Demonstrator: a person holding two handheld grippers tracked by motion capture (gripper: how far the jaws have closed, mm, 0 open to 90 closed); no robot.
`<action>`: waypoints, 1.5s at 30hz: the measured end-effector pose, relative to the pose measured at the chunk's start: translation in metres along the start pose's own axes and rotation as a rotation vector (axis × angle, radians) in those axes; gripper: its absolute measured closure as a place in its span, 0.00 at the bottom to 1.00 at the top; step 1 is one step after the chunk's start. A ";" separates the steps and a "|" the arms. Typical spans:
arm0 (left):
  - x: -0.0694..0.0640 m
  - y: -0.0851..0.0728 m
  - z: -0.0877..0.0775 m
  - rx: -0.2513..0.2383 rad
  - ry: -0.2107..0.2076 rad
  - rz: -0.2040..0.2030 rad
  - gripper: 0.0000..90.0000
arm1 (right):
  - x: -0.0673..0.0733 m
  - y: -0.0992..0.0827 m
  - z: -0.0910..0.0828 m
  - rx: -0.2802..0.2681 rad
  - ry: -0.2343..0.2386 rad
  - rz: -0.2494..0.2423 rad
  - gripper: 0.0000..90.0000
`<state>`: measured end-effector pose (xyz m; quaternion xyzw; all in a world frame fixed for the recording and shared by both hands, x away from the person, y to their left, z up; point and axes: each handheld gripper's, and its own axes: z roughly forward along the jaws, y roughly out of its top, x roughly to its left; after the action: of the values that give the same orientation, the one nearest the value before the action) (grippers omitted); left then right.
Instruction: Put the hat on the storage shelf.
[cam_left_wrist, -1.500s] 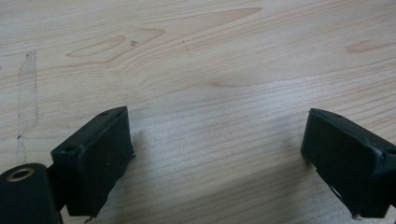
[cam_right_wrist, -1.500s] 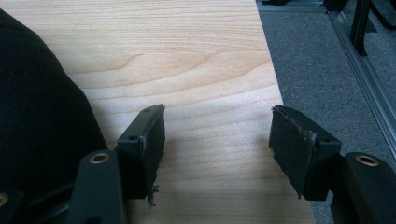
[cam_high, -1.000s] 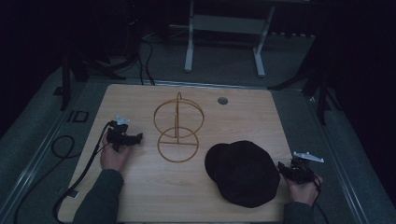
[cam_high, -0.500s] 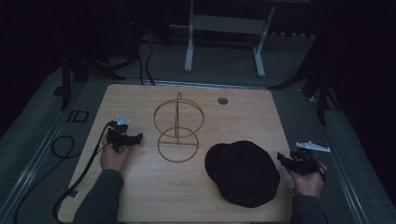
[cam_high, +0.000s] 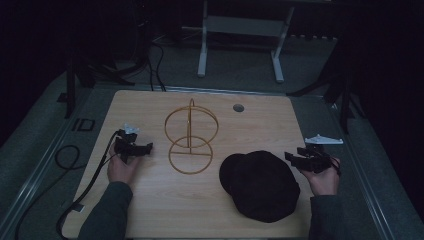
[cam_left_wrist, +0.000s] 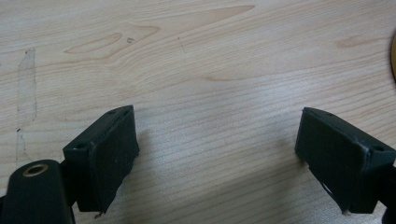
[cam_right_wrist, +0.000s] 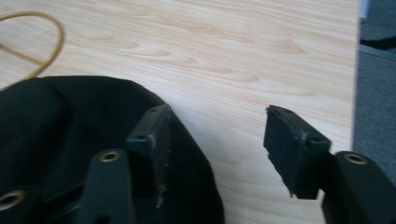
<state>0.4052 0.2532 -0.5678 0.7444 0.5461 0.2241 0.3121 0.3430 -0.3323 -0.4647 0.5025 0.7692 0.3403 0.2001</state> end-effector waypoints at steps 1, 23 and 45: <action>0.000 0.000 0.000 0.000 0.000 -0.001 0.14 | 0.002 0.003 0.001 0.006 0.013 -0.008 0.43; 0.000 0.000 0.000 0.002 0.000 0.000 0.14 | 0.047 0.042 0.039 0.137 0.155 -0.245 0.29; 0.000 0.000 0.000 0.002 0.000 0.000 0.14 | 0.056 0.039 0.090 0.348 0.221 -0.396 0.43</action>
<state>0.4051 0.2532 -0.5677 0.7447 0.5463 0.2235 0.3114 0.4030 -0.2419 -0.4966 0.3293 0.9163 0.2103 0.0885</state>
